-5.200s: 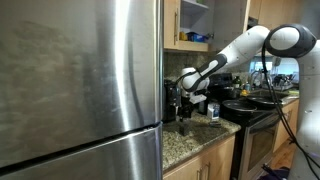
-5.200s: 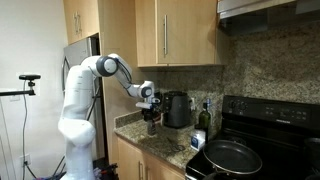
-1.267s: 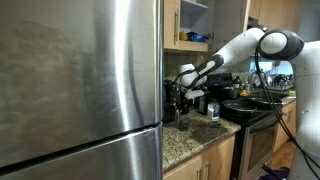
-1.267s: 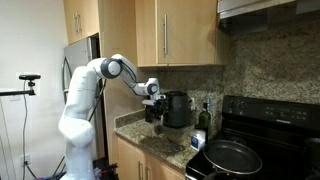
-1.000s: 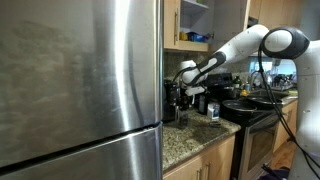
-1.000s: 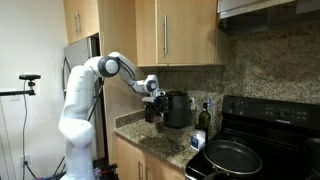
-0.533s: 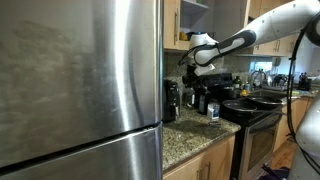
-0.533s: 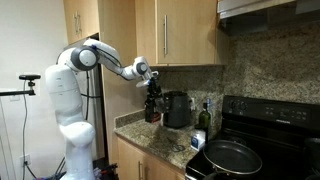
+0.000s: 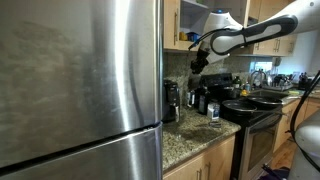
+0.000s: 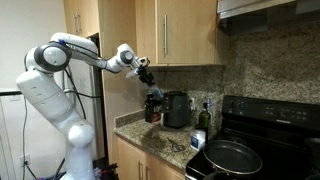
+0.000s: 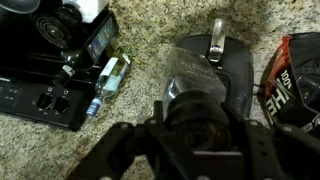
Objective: Put the object in the upper cabinet and close the right upper cabinet door
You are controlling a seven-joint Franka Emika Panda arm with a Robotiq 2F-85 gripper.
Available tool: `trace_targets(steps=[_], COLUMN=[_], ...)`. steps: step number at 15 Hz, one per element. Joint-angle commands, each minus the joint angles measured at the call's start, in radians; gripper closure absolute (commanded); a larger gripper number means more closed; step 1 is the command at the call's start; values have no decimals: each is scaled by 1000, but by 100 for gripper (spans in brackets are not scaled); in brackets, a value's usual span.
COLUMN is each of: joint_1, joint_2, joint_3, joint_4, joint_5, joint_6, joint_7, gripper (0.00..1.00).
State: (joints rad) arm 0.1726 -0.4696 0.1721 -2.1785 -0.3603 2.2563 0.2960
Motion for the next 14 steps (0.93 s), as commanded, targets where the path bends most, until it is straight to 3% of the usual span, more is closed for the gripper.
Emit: trace_targets(steps=[1,7,8,10,11,14], joint_1=[-67,-158,-148,-174,-178,-258], joint_2=[-66,-266,-225,-284,-293,-213], joint_3=[30,24,41,37,36,45], joint_4=[34,133,112,121,121,220], joint_5=[19,70,78,99,100,146], joint_6=[65,41,52,50,48,107], joint_7=[58,153,110,113,115,242], gripper=[67,67,42,42,67,67])
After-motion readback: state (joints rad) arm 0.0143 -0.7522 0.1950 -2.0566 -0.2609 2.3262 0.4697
